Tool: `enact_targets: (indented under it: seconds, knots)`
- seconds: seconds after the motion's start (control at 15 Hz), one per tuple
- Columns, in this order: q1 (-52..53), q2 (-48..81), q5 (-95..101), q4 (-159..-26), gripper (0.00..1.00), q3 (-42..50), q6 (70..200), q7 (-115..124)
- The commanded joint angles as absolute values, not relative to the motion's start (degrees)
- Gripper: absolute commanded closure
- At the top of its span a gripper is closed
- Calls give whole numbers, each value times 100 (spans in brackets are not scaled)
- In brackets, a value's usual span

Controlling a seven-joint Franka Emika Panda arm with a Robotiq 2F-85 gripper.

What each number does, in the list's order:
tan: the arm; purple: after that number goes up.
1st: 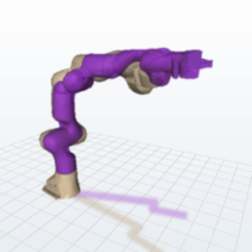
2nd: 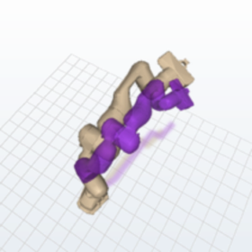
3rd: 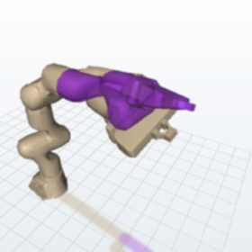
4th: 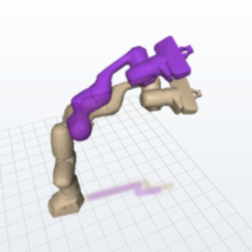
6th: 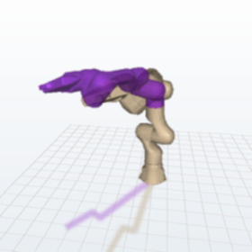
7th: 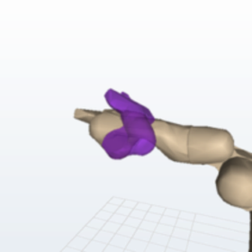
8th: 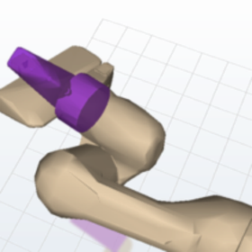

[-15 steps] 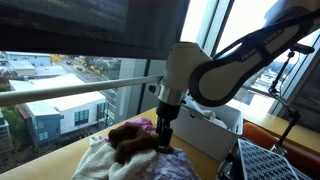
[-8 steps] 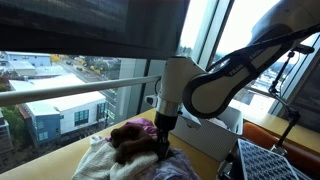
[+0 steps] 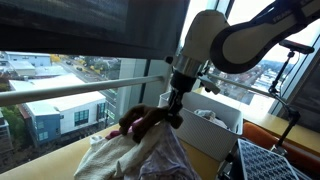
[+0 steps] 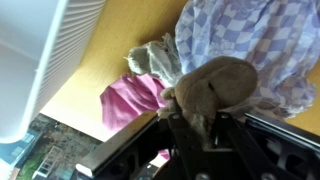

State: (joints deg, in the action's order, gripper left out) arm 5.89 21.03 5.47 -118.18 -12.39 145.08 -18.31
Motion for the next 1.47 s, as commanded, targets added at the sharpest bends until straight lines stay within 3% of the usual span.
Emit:
enact_targets:
  seconds: [0.0,0.73,1.4]
  knots:
    - [321,926,280,-12332,98,-1090,14295,-1879]
    - [-424,-915,129,-11948,96,325,13837,-1995]
    - [-444,-1750,300,-10389,96,897,12620,-2161]
